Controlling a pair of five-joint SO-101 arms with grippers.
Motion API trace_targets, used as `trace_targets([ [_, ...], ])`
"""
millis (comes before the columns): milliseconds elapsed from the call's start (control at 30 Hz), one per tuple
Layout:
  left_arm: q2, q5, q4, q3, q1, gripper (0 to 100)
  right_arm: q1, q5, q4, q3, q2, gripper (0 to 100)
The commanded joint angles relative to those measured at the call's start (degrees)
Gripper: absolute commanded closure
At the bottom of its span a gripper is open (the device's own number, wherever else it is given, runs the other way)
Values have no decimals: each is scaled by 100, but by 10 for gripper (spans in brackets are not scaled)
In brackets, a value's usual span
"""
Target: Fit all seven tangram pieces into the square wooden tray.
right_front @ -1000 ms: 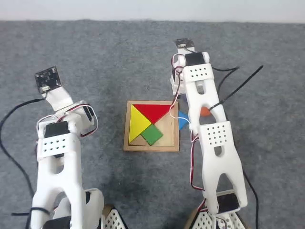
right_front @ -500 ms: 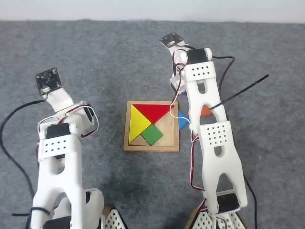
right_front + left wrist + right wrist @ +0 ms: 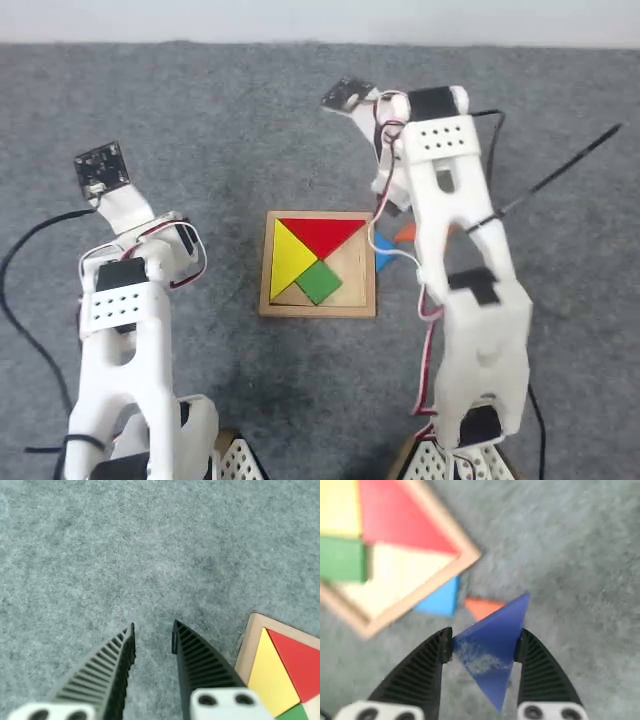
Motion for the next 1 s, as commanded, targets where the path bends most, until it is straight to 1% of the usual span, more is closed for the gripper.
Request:
trace_targets([
  [0, -211, 26, -158, -75, 18, 874, -374, 571, 40, 905, -1305, 930],
  [100, -211, 26, -149, -75, 18, 874, -725, 888, -259, 1785, -1851, 930],
  [233, -229, 26, -141, -75, 18, 874, -1200, 1319, -989, 3121, -2431, 932],
  [333, -229, 26, -132, -75, 18, 874, -1490, 1793, -1710, 4167, -2853, 933],
  [467, -237, 26, -141, -75, 18, 874, -1684, 2295, -2897, 5477, -3415, 933],
  [633, -246, 53, -141, -84, -9, 874, -1903, 2980, -4022, 6576, -3793, 933],
  [733, -246, 53, -141, -84, -9, 874, -2035, 3007, -4277, 6796, -3732, 933],
  [900, -246, 62, -141, -84, -9, 874, -2035, 3007, -4233, 6822, -3670, 932],
  [967, -246, 62, -141, -84, -9, 874, -2035, 3015, -4057, 6822, -3697, 930],
])
